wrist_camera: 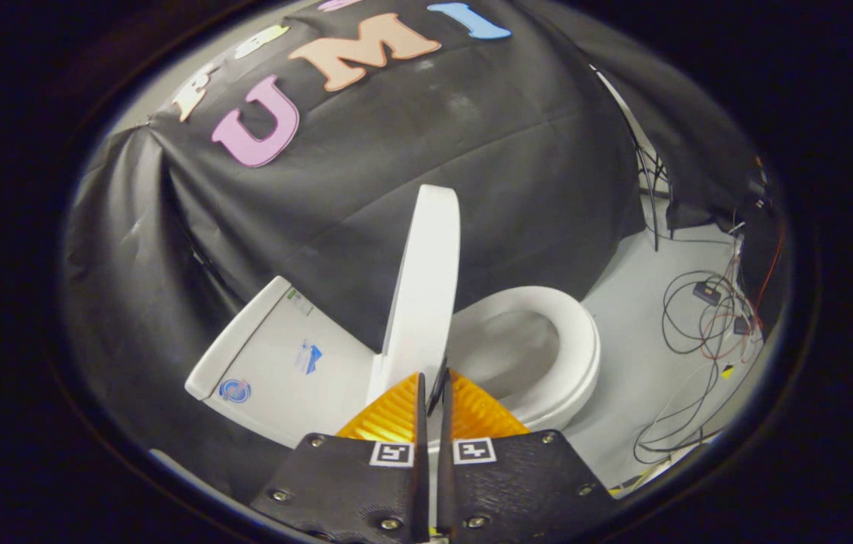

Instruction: Open the toilet lid.

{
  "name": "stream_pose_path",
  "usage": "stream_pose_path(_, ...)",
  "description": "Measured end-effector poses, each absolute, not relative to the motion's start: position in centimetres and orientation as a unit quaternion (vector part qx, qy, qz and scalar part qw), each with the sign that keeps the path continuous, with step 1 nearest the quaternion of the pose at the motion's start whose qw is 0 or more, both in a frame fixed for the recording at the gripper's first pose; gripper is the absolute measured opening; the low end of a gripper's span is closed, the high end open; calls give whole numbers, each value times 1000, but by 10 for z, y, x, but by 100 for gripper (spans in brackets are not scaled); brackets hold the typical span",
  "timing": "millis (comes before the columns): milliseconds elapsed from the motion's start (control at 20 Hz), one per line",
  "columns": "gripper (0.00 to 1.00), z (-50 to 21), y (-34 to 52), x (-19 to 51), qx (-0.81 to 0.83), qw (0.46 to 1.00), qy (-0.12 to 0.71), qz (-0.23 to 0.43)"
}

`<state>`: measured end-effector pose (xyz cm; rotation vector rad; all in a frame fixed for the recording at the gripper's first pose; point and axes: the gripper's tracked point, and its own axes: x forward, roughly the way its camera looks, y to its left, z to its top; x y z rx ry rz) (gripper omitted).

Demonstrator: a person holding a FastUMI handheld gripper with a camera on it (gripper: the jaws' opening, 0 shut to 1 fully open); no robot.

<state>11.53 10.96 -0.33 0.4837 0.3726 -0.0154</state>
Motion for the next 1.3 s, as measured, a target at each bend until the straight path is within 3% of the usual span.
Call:
stream_pose_path(900, 4, 32, 162, 118, 80, 985, 140, -56)
stream_pose_path(1300, 5, 50, 193, 118, 54, 991, 120, -30)
